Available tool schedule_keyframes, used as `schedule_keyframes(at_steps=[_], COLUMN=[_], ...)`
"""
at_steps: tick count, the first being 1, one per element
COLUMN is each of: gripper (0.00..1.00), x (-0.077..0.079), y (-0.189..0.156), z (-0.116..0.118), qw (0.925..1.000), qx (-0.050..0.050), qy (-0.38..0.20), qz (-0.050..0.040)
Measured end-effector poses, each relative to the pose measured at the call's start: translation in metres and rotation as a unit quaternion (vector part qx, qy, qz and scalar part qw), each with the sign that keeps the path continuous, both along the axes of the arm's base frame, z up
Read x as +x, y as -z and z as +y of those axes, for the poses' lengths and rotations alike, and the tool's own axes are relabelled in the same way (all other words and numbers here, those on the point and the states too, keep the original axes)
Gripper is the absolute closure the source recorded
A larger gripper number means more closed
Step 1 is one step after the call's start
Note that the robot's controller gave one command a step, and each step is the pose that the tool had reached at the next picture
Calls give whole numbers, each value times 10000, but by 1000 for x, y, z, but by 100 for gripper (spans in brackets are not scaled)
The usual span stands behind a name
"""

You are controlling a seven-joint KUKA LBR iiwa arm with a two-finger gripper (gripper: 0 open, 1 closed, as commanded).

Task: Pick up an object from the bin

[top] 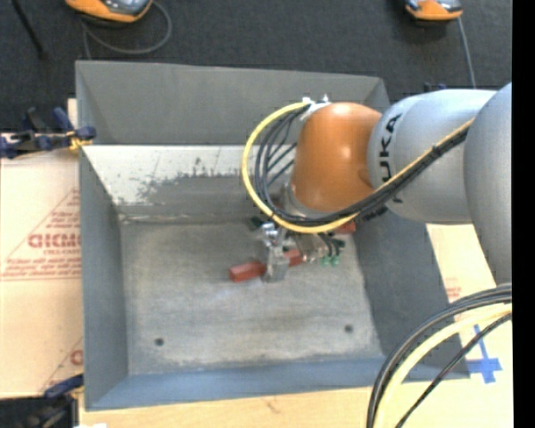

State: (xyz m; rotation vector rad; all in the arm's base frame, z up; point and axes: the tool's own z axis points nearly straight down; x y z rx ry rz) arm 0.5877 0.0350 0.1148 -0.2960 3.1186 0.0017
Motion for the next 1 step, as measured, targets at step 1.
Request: schedule_keyframes(at_steps=[1], gripper=[100], x=[2], y=[-10], z=[0], qw=[10000], qx=[4], qy=[18], qz=[13])
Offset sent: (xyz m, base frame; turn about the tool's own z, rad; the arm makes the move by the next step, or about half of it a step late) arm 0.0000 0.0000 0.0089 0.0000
